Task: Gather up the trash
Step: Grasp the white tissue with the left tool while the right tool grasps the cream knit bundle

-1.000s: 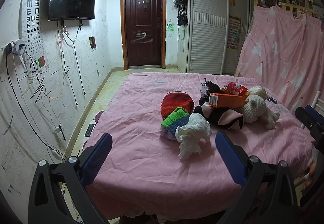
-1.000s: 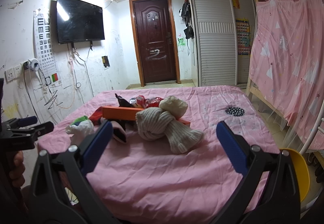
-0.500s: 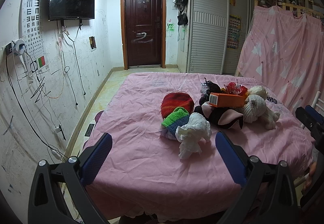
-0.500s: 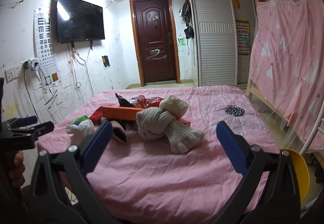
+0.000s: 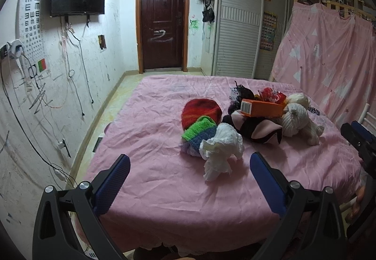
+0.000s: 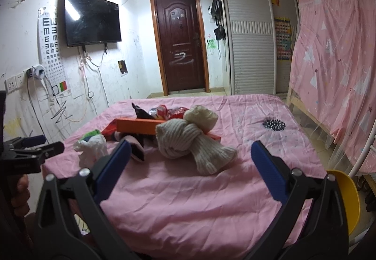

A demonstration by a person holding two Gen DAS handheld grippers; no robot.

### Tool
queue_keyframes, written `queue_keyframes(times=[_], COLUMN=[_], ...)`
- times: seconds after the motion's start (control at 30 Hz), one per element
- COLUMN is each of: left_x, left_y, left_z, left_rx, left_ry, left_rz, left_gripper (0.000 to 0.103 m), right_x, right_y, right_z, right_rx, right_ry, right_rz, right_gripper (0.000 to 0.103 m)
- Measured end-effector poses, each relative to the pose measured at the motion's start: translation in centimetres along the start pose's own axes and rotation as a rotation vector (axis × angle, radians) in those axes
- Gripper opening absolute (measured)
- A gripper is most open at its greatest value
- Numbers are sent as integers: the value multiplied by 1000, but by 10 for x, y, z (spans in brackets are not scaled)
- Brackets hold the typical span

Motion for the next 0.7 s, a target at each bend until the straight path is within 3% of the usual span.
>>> queue_keyframes(times=[0.2, 0.37, 0.47, 0.6, 0.7], left_x=[-10, -7, -6, -14, -20], left_y=[7, 3, 4, 10, 12], left_z=[-25, -37, -42, -48, -53], left_rx=[65, 85, 101, 128, 143], left_ry=[50, 86, 150, 206, 202], left_rz=[-21, 4, 39, 16, -3], left_gripper=[94, 94, 93, 85, 77], right_x=[-12, -4, 4, 17, 28], right_y=[3, 0, -5, -8, -6], right_z=[-22, -37, -45, -58, -70], right_rx=[78, 115, 126, 156, 192], right_ry=[-26, -44, -61, -94, -119], right_rz=[-33, 18, 65, 134, 188], right_gripper=[98, 98, 98, 98, 98])
Point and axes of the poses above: each gripper's, at about its wrist camera, not at the fingertips, and z roughly against the way its jaws point, x to its left, y to its underside, the point moved 7 cm from there along -z, roughly the way its jaws point, and after that the axes turned 10 degrees about y, right-handed, at the moved point
